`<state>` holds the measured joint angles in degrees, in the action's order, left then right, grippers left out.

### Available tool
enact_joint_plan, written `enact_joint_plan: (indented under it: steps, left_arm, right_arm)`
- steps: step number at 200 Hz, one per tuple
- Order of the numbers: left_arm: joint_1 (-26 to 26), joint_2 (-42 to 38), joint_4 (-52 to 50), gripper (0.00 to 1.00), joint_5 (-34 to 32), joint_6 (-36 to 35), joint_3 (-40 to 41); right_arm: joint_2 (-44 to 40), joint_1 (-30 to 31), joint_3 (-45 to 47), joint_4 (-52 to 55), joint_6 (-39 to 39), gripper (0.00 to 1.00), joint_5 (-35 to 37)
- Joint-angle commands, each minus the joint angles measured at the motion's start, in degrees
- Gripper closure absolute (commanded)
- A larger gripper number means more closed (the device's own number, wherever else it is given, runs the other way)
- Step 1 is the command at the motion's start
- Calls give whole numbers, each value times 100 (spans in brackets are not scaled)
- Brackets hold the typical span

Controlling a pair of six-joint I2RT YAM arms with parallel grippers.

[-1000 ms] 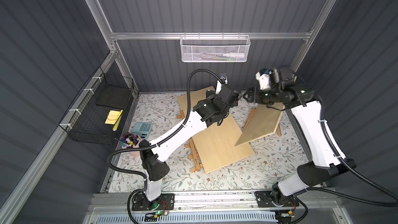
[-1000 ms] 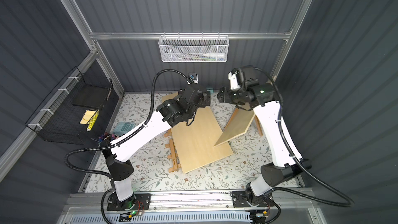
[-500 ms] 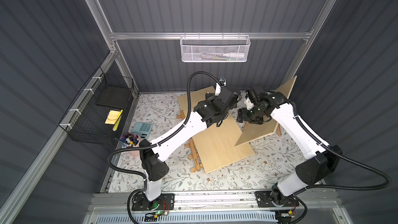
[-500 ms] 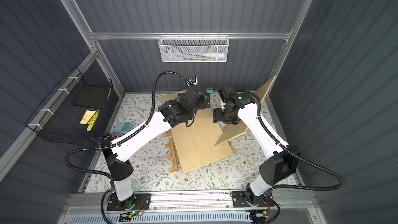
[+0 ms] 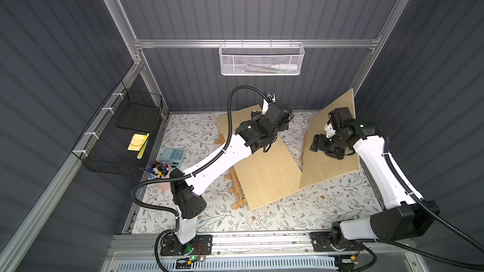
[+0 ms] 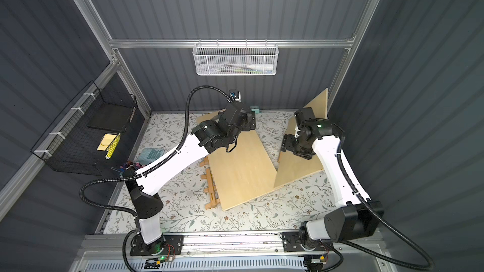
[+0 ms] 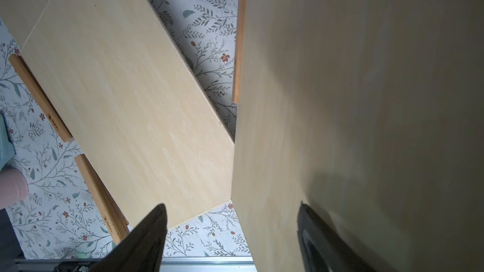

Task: Assemble the easel
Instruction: Adjust the easel at the center of the board.

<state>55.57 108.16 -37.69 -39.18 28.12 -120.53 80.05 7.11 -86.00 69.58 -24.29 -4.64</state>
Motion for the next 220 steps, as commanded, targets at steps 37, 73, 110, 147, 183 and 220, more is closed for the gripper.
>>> enact_joint_plan:
  steps: [37, 73, 110, 147, 183, 220]
  left_arm:
    - [25, 201, 17, 7, 145, -92, -296]
    - [26, 219, -10, 6, 188, -96, -329]
    - [27, 180, 5, 6, 168, -112, -274]
    - [25, 141, 7, 6, 191, -93, -189]
    - [29, 133, 34, 6, 226, -86, -128]
    - [23, 121, -77, 5, 269, -13, -59]
  right_arm:
    - [-113, -455, -160, 258, 251, 20, 562]
    - [-143, -654, -260, 294, 375, 19, 955]
    - [-215, -757, -155, 295, 426, 18, 1200]
    - [-289, -834, -38, 306, 418, 17, 1402]
    - [-343, -982, -48, 297, 561, 16, 1878]
    - [-265, -1001, -233, 201, 548, 16, 1875]
